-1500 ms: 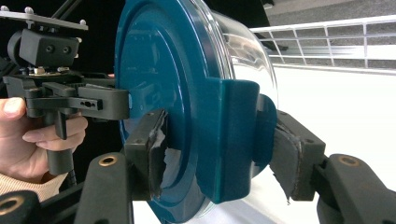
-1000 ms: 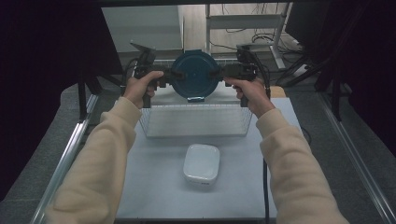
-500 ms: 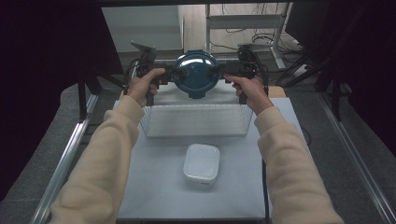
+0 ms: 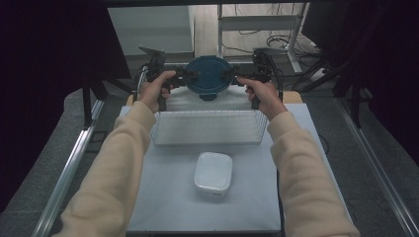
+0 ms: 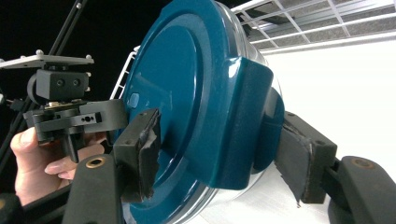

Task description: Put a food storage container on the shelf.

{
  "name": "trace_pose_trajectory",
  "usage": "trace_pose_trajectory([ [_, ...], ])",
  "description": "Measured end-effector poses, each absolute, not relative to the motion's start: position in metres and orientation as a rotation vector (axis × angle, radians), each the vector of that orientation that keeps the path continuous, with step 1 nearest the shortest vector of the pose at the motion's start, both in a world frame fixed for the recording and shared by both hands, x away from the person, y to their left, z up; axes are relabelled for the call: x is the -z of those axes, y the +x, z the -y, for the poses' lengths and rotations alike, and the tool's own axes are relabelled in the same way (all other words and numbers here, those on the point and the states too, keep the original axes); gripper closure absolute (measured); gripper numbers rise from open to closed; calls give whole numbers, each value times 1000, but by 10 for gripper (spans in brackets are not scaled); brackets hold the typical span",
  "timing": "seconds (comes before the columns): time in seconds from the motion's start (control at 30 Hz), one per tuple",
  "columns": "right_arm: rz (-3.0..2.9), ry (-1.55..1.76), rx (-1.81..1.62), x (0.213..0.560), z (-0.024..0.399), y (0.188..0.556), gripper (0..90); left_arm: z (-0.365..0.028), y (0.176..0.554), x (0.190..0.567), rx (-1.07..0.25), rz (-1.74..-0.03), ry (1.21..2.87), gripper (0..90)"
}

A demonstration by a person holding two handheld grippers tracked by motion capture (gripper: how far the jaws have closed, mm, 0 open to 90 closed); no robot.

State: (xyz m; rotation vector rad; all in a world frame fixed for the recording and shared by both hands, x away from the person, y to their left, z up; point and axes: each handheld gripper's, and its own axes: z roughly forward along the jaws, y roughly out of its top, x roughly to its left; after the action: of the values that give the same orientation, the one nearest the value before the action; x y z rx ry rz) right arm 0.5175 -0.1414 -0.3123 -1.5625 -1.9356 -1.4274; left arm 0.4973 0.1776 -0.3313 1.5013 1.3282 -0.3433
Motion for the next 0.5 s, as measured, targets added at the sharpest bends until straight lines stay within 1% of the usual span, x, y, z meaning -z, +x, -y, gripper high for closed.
trace_pose_trajectory([
  [0.5,1889,-1587,1395,315,145,518,352,-174,495,330,352,-1342,1507,315],
])
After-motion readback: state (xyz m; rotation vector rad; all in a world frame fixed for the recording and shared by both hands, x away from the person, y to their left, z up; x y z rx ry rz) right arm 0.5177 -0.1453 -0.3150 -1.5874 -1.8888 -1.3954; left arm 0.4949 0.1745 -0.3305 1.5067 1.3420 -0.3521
